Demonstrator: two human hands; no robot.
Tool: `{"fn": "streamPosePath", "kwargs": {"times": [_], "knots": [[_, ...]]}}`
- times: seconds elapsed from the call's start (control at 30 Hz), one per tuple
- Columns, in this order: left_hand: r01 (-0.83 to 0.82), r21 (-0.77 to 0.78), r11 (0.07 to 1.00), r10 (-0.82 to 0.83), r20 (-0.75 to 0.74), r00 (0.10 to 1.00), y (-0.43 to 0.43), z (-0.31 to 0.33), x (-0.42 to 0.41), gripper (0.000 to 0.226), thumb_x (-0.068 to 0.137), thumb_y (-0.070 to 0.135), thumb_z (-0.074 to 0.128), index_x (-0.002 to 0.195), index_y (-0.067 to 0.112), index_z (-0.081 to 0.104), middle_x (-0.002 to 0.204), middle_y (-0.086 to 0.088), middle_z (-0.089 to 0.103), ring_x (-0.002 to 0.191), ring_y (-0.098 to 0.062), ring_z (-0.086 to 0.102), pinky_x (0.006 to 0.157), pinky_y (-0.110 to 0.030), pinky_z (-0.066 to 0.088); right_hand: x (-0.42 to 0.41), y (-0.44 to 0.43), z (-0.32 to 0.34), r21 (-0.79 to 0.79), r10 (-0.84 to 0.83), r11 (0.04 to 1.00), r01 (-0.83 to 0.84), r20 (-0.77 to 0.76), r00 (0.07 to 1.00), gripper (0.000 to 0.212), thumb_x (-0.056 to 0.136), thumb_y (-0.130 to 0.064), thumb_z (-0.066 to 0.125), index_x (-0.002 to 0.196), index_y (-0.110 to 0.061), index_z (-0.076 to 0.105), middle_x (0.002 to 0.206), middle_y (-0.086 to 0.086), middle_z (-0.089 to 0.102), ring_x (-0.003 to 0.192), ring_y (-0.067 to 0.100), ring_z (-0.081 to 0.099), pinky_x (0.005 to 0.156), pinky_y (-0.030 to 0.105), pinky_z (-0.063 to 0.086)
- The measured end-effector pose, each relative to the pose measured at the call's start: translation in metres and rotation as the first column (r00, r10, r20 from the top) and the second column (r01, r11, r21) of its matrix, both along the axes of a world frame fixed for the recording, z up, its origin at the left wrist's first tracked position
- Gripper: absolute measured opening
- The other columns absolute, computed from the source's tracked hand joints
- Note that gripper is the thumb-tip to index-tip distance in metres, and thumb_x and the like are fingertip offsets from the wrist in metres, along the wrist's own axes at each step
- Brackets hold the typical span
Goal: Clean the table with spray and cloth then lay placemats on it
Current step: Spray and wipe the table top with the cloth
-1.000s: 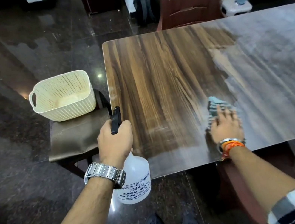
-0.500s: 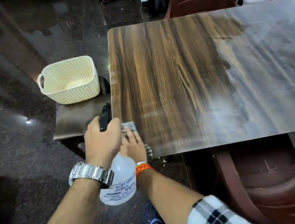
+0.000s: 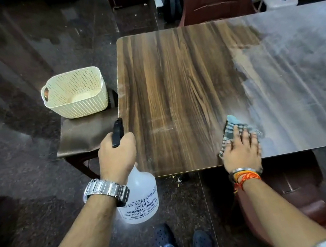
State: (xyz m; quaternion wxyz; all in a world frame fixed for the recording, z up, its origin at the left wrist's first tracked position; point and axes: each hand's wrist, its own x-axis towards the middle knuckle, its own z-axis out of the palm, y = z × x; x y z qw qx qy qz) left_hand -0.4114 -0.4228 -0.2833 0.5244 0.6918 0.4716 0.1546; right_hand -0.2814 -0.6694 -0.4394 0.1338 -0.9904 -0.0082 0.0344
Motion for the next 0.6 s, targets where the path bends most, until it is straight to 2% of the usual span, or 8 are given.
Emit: {"fn": "streamPosePath", "kwargs": {"times": [0.07, 0.13, 0.23, 0.3, 0.4, 0.5, 0.53, 0.6], "knots": [[0.008, 0.003, 1.000, -0.008, 0.038, 0.999, -0.001, 0.001, 0.005, 0.015, 0.082, 0.015, 0.054, 0.071, 0.014, 0.044, 0.060, 0.002, 0.040, 0.049, -0.019, 0.039, 0.052, -0.032, 0.044, -0.001, 0.008, 0.000, -0.005, -0.097, 0.995, 0.097, 0.004, 0.995, 0.059, 0.093, -0.036, 0.031, 0.150, -0.024, 0.024, 0.156, 0.005, 0.026, 0.144, 0.032, 0.015, 0.117, 0.050, 0.013], [0.011, 0.021, 1.000, -0.012, 0.038, 0.999, 0.004, 0.000, 0.008, 0.014, 0.082, 0.015, 0.054, 0.071, 0.014, 0.046, 0.059, 0.003, 0.041, 0.046, -0.017, 0.039, 0.052, -0.034, 0.046, -0.004, 0.033, 0.004, 0.010, -0.119, 0.993, 0.119, -0.022, 0.993, 0.061, 0.092, -0.037, 0.032, 0.151, -0.022, 0.021, 0.158, 0.007, 0.022, 0.145, 0.034, 0.012, 0.116, 0.051, 0.009], [0.009, 0.020, 1.000, -0.010, 0.030, 0.999, 0.018, -0.004, 0.013, 0.012, 0.077, 0.017, 0.052, 0.068, 0.015, 0.044, 0.057, 0.003, 0.042, 0.051, -0.021, 0.043, 0.054, -0.035, 0.046, -0.010, 0.093, 0.008, -0.004, 0.116, 0.993, -0.116, -0.022, 0.993, 0.065, 0.089, -0.041, 0.033, 0.150, -0.018, 0.026, 0.156, 0.011, 0.026, 0.143, 0.037, 0.020, 0.115, 0.052, 0.013], [0.008, 0.025, 1.000, -0.009, 0.028, 1.000, 0.029, -0.007, 0.019, 0.011, 0.074, 0.020, 0.052, 0.067, 0.016, 0.044, 0.058, 0.002, 0.044, 0.057, -0.024, 0.046, 0.058, -0.036, 0.044, -0.020, 0.149, 0.010, 0.018, 0.315, 0.949, -0.315, -0.023, 0.949, 0.064, 0.089, -0.041, 0.039, 0.148, -0.019, 0.030, 0.154, 0.010, 0.030, 0.142, 0.035, 0.024, 0.116, 0.052, 0.014], [-0.013, 0.052, 0.999, 0.012, 0.030, 0.999, 0.046, -0.010, 0.030, 0.018, 0.079, 0.020, 0.055, 0.065, 0.017, 0.045, 0.060, 0.005, 0.044, 0.061, -0.022, 0.041, 0.061, -0.034, 0.037, -0.038, 0.223, 0.011, 0.054, 0.619, 0.785, -0.618, -0.010, 0.785, 0.057, 0.083, -0.040, 0.046, 0.137, -0.021, 0.049, 0.144, 0.005, 0.048, 0.133, 0.031, 0.042, 0.111, 0.050, 0.028], [-0.008, 0.058, 0.998, 0.007, 0.025, 1.000, 0.071, -0.013, 0.047, 0.016, 0.074, 0.025, 0.053, 0.063, 0.018, 0.044, 0.061, 0.004, 0.046, 0.064, -0.022, 0.041, 0.064, -0.036, 0.036, -0.028, 0.260, 0.016, 0.096, 0.763, 0.646, -0.757, -0.062, 0.643, 0.055, 0.081, -0.043, 0.033, 0.124, -0.024, 0.063, 0.129, 0.000, 0.062, 0.121, 0.027, 0.056, 0.102, 0.046, 0.044], [-0.006, 0.057, 0.998, 0.005, 0.018, 1.000, 0.080, -0.013, 0.054, 0.015, 0.071, 0.028, 0.052, 0.062, 0.019, 0.044, 0.061, 0.003, 0.046, 0.064, -0.024, 0.043, 0.065, -0.038, 0.038, -0.020, 0.265, 0.014, 0.082, 0.787, 0.617, -0.783, -0.059, 0.614, 0.057, 0.082, -0.043, 0.030, 0.126, -0.024, 0.061, 0.131, -0.001, 0.060, 0.124, 0.026, 0.054, 0.104, 0.045, 0.042], [0.006, 0.050, 0.999, -0.007, 0.016, 1.000, 0.101, -0.014, 0.071, 0.015, 0.066, 0.032, 0.051, 0.060, 0.019, 0.046, 0.061, 0.002, 0.048, 0.066, -0.028, 0.048, 0.067, -0.041, 0.042, 0.008, 0.280, 0.012, 0.057, 0.805, 0.593, -0.803, -0.048, 0.592, 0.061, 0.083, -0.043, 0.027, 0.137, -0.024, 0.049, 0.144, 0.001, 0.048, 0.136, 0.027, 0.039, 0.113, 0.045, 0.029]]}}
